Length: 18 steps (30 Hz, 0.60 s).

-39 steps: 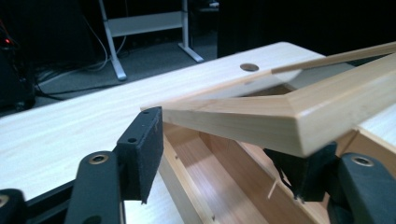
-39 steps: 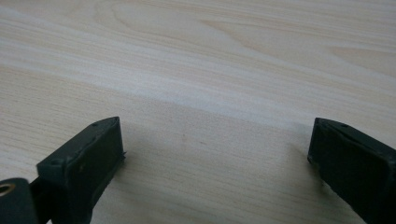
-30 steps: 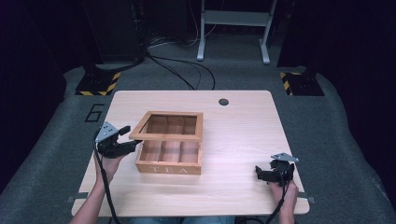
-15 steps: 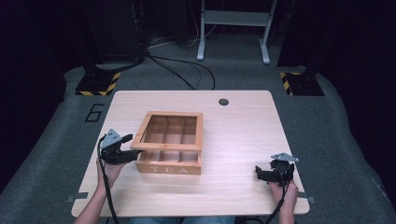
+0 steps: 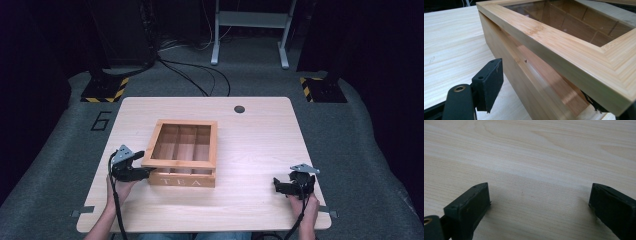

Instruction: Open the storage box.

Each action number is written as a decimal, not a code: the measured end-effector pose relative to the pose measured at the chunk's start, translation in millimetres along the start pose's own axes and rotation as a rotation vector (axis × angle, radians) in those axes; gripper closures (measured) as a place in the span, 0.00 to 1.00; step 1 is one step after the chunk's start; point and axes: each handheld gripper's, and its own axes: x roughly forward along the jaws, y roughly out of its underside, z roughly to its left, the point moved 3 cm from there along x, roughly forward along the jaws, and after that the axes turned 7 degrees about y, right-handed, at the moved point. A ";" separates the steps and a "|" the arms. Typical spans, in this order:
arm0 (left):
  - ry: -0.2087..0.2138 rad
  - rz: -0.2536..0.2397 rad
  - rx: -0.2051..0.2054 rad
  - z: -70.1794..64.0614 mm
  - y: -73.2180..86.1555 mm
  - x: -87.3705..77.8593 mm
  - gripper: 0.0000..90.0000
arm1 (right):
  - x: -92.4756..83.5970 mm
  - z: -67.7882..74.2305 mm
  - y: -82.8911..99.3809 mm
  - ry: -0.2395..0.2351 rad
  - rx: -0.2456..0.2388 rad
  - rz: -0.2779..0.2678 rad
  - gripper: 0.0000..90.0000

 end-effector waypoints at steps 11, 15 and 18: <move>0.020 0.029 -0.006 -1.0 7.1 1.7 0.23 | 0.0 0.0 0.0 0.000 0.000 0.000 0.03; 0.014 0.030 -0.012 -0.9 6.8 -0.3 0.22 | 0.0 0.0 0.0 0.000 0.000 0.000 0.03; 0.012 0.030 -0.016 -0.1 6.5 -3.0 0.19 | 0.0 0.0 0.0 0.000 0.000 0.000 0.03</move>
